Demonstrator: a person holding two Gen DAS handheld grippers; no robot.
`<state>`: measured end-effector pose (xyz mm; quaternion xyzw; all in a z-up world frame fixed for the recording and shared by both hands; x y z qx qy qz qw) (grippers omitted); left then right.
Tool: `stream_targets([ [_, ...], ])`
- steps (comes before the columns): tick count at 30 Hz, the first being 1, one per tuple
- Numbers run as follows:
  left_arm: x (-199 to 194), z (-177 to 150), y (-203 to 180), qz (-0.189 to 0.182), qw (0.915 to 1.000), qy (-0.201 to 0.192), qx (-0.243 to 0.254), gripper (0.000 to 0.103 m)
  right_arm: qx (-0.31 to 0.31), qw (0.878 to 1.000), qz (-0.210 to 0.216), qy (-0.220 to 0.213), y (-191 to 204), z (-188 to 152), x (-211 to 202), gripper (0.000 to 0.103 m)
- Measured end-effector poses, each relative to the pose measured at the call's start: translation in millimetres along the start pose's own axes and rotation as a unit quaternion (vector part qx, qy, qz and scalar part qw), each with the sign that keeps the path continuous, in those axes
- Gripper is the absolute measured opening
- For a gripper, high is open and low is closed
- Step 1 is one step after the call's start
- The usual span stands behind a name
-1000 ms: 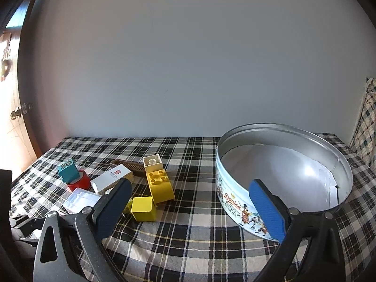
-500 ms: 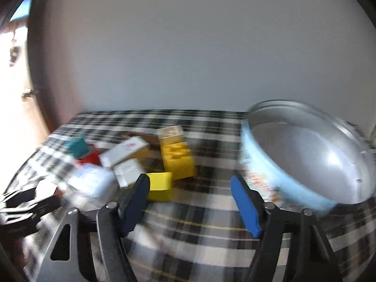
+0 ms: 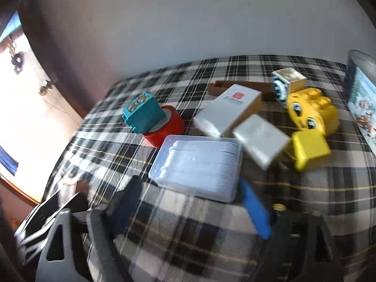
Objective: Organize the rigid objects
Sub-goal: 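Grasp the clear plastic box with right tool while left tool lifts the frame, then carry the frame and the clear box over the open round tin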
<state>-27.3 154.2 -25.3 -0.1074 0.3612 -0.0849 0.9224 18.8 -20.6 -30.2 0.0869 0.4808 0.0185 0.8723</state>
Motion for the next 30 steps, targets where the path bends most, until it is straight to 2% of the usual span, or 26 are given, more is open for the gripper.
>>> stream_targets([
  [4, -3.8, 0.1, 12.7, 0.001, 1.0000, -0.003, -0.009, 0.077, -0.028, 0.998, -0.059, 0.002, 22.7, 6.5, 12.9, 0.093],
  [9, -2.4, -1.9, 19.2, 0.002, 0.9998, 0.002, -0.017, 0.077, -0.057, 0.994, -0.097, 0.012, 35.2, 12.8, 23.9, 0.093],
  [10, -2.4, -2.2, 19.3, 0.003, 0.9998, 0.002, -0.017, 0.077, -0.063, 0.993, -0.098, 0.013, 36.6, 12.4, 24.4, 0.092],
  [11, -2.4, -2.6, 19.2, 0.004, 0.9999, 0.003, -0.017, 0.077, -0.066, 0.993, -0.101, 0.011, 36.2, 12.0, 23.5, 0.082],
  [12, -2.2, -2.9, 19.0, 0.004, 0.9998, 0.004, -0.017, 0.077, -0.071, 0.992, -0.103, 0.008, 34.5, 11.8, 21.6, 0.082],
  [15, -0.4, -2.6, 16.1, 0.003, 0.9998, 0.006, -0.017, 0.077, -0.076, 0.994, -0.076, 0.010, 24.5, 9.4, 15.4, 0.082],
  [17, -0.4, -1.9, 13.1, 0.003, 0.9999, 0.003, -0.015, 0.077, -0.065, 0.998, -0.022, -0.002, 12.9, 4.2, -0.7, 0.082],
  [19, -0.1, -0.9, 8.5, 0.001, 0.9999, 0.001, -0.014, 0.077, -0.059, 0.998, 0.027, -0.024, 1.2, 3.5, -20.2, 0.082],
  [21, -0.4, 0.3, 1.3, -0.005, 0.9999, -0.003, -0.011, 0.077, -0.064, 0.994, 0.055, -0.071, -10.2, 3.9, -46.0, 0.082],
  [25, -0.9, 4.2, -23.4, -0.014, 0.9998, -0.011, 0.009, 0.077, -0.081, 0.981, 0.040, -0.173, -33.0, 2.2, -91.7, 0.082],
  [30, -1.8, 10.9, -67.3, -0.034, 0.9980, -0.027, 0.046, 0.077, -0.060, 0.969, 0.031, -0.237, -64.3, 2.9, -123.3, 0.082],
])
Point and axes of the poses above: each gripper's, at about its wrist camera, not at the fingertips, and x roughly the way its jaws point, y to its left, z to its top, the point moved 1 cm from there along x, roughly the way its jaws point, and after that the axes turned 8 degrees about -z, right-handed, at the moved point
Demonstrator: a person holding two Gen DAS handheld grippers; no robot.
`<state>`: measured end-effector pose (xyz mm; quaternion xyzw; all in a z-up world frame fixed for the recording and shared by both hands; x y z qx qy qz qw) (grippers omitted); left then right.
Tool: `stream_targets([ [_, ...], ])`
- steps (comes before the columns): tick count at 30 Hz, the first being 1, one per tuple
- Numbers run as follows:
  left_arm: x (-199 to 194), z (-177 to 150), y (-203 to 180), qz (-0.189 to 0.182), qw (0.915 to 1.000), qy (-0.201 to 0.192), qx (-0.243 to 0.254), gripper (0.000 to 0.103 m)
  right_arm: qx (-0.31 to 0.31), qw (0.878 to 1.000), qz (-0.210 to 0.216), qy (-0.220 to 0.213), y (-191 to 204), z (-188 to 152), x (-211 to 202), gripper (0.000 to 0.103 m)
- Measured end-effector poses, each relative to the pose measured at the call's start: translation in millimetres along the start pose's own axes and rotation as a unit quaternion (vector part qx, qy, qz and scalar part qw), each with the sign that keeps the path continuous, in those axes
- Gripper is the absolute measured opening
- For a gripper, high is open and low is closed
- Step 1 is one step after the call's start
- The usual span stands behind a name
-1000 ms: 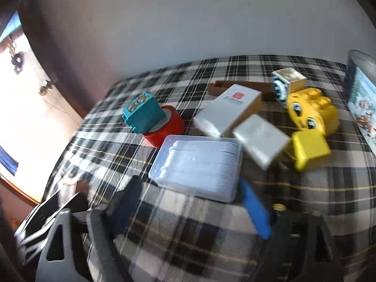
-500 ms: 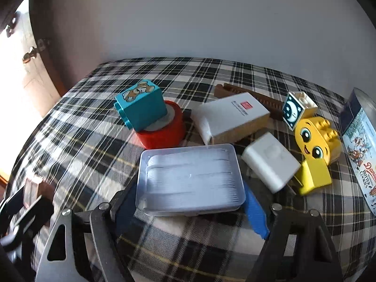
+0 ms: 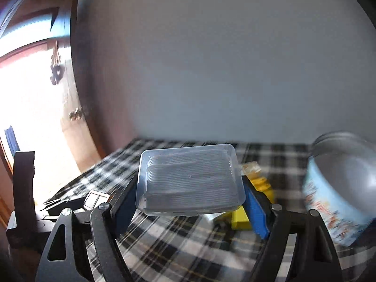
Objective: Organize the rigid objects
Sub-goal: 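Carry the frame and the clear box over the open round tin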
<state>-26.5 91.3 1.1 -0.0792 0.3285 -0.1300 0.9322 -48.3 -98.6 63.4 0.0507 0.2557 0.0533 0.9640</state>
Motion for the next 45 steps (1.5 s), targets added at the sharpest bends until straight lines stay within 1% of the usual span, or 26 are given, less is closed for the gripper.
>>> stream_targets([
  [3, 3.9, 6.4, -24.6, -0.010, 0.9997, -0.006, 0.020, 0.077, -0.003, 0.999, -0.027, -0.027, -10.1, 3.2, -7.8, 0.082],
  [6, 7.3, 13.1, -52.4, -0.027, 0.9988, -0.019, 0.037, 0.077, 0.006, 0.998, -0.038, -0.044, -32.7, 6.9, -18.6, 0.082],
  [9, 12.8, 20.0, -79.0, -0.042, 0.9976, -0.030, 0.047, 0.077, 0.018, 0.997, -0.051, -0.061, -64.1, 12.2, -36.3, 0.082],
  [14, 24.4, 27.2, -121.6, -0.074, 0.9946, -0.033, 0.064, 0.077, 0.044, 0.994, -0.074, -0.074, -112.6, 15.3, -51.0, 0.082],
  [17, 31.2, 30.2, -147.2, -0.084, 0.9929, -0.036, 0.076, 0.077, 0.060, 0.991, -0.089, -0.077, -132.1, 15.9, -57.0, 0.082],
  [23, 45.3, 36.8, -197.2, -0.115, 0.9879, -0.038, 0.096, 0.077, 0.067, 0.986, -0.131, -0.074, -175.4, 16.4, -64.0, 0.082],
  [27, 55.3, 38.5, -228.0, -0.126, 0.9846, -0.043, 0.113, 0.077, 0.069, 0.982, -0.160, -0.071, -200.9, 14.5, -67.4, 0.082],
  [31, 74.4, 38.2, -252.2, -0.138, 0.9833, -0.034, 0.114, 0.077, 0.094, 0.977, -0.183, -0.055, -233.9, 12.6, -68.1, 0.082],
  [33, 81.9, 37.6, -263.1, -0.144, 0.9826, -0.030, 0.114, 0.077, 0.095, 0.974, -0.201, -0.050, -244.2, 12.3, -69.2, 0.082],
  [37, 92.9, 36.0, -283.0, -0.142, 0.9811, -0.026, 0.129, 0.077, 0.090, 0.965, -0.242, -0.034, -261.8, 13.6, -64.6, 0.082],
  [42, 108.2, 34.2, -297.4, -0.141, 0.9815, -0.011, 0.130, 0.077, 0.106, 0.957, -0.269, -0.012, -281.5, 11.0, -60.6, 0.082],
  [45, 113.7, 31.9, -301.8, -0.138, 0.9814, -0.006, 0.133, 0.077, 0.108, 0.956, -0.272, -0.003, -287.9, 9.7, -55.7, 0.082],
])
Point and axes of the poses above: each gripper's, at about its wrist camera, not at the fingertips, and x roughly the way its jaws point, y to its left, z to its top, the point moved 1 cm from there along x, roughly the way its jaws point, and after that the axes turned 8 degrees about -z, right-handed, at the moved point
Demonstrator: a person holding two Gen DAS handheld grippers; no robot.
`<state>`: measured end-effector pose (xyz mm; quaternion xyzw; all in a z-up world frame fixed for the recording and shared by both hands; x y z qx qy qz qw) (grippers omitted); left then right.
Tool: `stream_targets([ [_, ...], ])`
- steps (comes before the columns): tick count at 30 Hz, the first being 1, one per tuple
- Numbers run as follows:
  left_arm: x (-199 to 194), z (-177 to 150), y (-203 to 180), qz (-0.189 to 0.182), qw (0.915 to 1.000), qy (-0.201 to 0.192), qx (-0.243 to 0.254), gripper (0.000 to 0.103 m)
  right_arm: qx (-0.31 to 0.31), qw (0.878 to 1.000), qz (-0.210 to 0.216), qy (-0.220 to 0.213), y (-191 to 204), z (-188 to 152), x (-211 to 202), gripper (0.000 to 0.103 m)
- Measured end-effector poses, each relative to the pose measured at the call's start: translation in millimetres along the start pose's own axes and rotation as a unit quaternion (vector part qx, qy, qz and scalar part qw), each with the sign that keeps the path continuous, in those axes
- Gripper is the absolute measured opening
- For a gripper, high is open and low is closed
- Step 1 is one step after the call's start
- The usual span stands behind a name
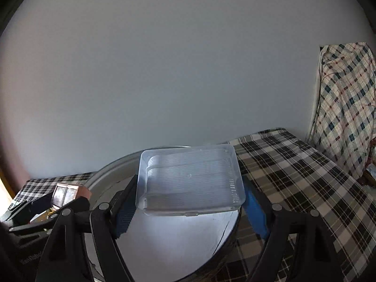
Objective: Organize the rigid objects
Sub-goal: 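Carry the frame and the clear box over the open round tin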
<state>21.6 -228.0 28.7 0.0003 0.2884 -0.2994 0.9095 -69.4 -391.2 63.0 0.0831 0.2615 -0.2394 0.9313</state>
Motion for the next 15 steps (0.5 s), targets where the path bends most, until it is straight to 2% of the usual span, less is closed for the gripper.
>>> stream_targets([
  [15, 10.2, -0.3, -5.0, 0.022, 0.9996, 0.005, 0.015, 0.077, -0.028, 0.999, -0.029, 0.016, 6.1, -4.1, 11.8, 0.082],
])
Point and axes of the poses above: each gripper's, at about its wrist camera, not at the fingertips, and x roughly the way its jaws point, y to its left, z to its top, the point moved 1 cm from there along x, roughly the way its jaws point, and after that the axes turned 8 degrees about -z, right-handed, at the moved point
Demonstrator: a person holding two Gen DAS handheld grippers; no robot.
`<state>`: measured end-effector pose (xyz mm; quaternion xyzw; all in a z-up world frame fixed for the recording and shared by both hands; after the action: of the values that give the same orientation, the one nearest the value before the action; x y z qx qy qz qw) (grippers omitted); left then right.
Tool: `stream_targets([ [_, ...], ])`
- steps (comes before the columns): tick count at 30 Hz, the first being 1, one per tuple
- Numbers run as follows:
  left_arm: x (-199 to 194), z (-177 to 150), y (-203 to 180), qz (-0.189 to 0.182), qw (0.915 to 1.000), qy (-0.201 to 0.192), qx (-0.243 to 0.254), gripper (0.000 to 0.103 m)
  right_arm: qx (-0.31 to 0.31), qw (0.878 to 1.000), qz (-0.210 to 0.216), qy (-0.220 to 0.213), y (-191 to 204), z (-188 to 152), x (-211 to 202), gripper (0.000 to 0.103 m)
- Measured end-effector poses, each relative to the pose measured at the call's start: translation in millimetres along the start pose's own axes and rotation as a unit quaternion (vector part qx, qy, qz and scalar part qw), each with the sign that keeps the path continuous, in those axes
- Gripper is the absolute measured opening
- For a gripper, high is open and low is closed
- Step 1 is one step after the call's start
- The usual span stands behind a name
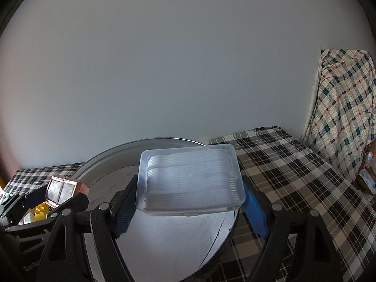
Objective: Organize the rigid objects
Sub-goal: 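Carry the frame and the clear box over the open round tin, then open left tool to drop the frame into the tin while right tool drops the box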
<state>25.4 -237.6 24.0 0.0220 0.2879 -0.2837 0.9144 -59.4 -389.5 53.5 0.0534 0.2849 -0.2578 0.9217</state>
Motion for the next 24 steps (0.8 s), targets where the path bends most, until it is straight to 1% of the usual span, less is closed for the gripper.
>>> stream_targets([
  [6, 8.2, -3.5, 0.8, 0.019, 0.9997, 0.015, 0.009, 0.077, -0.017, 1.000, -0.002, 0.012, 8.0, -3.8, 5.1, 0.082],
  [12, 12.5, -4.1, -0.5, 0.030, 0.9993, 0.016, 0.015, 0.077, -0.019, 1.000, -0.002, 0.018, 10.6, -4.3, 8.5, 0.083],
  [13, 12.6, -4.3, -0.1, 0.030, 0.9993, 0.016, 0.014, 0.077, -0.016, 1.000, 0.000, 0.017, 10.1, -4.2, 9.5, 0.083],
  [14, 12.1, -4.8, 0.2, 0.027, 0.9995, 0.014, 0.012, 0.078, -0.011, 1.000, 0.013, 0.015, 9.1, -2.8, 9.4, 0.083],
  [15, 11.4, -4.8, 0.5, 0.025, 0.9995, 0.013, 0.011, 0.082, -0.004, 1.000, 0.025, 0.014, 7.6, -0.8, 8.7, 0.085],
  [16, 9.9, -4.4, 0.6, 0.024, 0.9996, 0.011, 0.011, 0.089, 0.007, 0.999, 0.034, 0.008, 4.8, 1.4, 5.6, 0.086],
  [17, 7.3, -3.8, 0.9, 0.025, 0.9996, 0.004, 0.010, 0.094, 0.015, 0.999, 0.038, -0.001, 1.8, 2.9, 2.5, 0.088],
  [18, 4.9, -3.1, 1.3, 0.030, 0.9995, -0.002, 0.009, 0.102, 0.025, 0.999, 0.037, -0.014, -2.2, 4.7, -1.8, 0.092],
  [19, 2.2, -2.2, 1.1, 0.034, 0.9993, -0.010, 0.010, 0.102, 0.039, 0.998, 0.033, -0.030, -8.2, 6.5, -7.0, 0.094],
  [20, -0.7, -0.8, 1.2, 0.035, 0.9992, -0.016, 0.012, 0.102, 0.048, 0.998, 0.031, -0.037, -11.9, 7.9, -9.5, 0.096],
  [22, -6.6, 1.4, 2.2, 0.040, 0.9988, -0.025, 0.014, 0.102, 0.077, 0.995, 0.025, -0.054, -23.2, 10.4, -15.4, 0.096],
  [24, -12.7, 2.2, 6.3, 0.049, 0.9981, -0.036, 0.010, 0.102, 0.098, 0.993, 0.008, -0.065, -32.5, 11.8, -17.3, 0.096],
])
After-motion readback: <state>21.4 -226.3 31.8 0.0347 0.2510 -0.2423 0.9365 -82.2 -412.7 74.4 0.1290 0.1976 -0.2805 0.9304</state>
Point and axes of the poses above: each gripper's, at about its wrist camera, not at the fingertips, and x roughly the way its jaws point, y to its left, z to its top, the point moved 1 cm from there along x, roughly the way its jaws point, and after that the axes turned 8 degrees about -z, right-handed, at the moved point
